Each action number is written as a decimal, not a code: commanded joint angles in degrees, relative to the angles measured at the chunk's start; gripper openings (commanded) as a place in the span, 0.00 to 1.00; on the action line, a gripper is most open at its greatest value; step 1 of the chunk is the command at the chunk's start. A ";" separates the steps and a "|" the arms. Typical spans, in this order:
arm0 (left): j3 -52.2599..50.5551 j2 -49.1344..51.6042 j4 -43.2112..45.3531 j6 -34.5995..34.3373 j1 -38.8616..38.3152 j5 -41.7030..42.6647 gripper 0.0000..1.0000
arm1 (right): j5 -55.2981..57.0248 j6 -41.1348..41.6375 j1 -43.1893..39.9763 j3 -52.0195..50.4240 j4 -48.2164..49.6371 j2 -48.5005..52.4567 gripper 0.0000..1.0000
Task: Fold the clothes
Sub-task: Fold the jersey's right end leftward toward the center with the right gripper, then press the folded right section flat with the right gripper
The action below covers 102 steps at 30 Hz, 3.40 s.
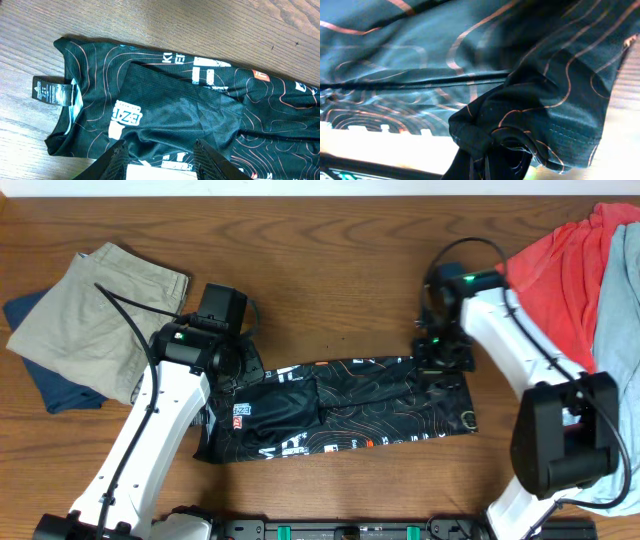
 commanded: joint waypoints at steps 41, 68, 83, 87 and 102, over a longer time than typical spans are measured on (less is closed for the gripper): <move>0.00 -0.09 -1.09 0.55 0.20 -0.70 0.44 | 14.01 6.71 10.03 -2.60 -3.19 -0.68 0.33; 0.00 -0.09 -1.05 0.57 0.20 -0.70 0.44 | 1.01 2.80 12.52 -18.10 15.87 -0.70 0.00; 0.00 -0.09 -1.05 0.55 0.20 -0.72 0.45 | -11.26 -7.45 12.68 -17.42 12.59 -0.70 0.15; 0.00 -0.09 -1.05 0.55 0.20 -0.72 0.44 | -19.54 -14.56 12.68 -17.42 13.00 -0.70 0.16; 0.00 -0.09 -1.07 0.55 0.20 -0.72 0.45 | -0.09 0.52 11.91 -8.94 11.54 -9.49 0.33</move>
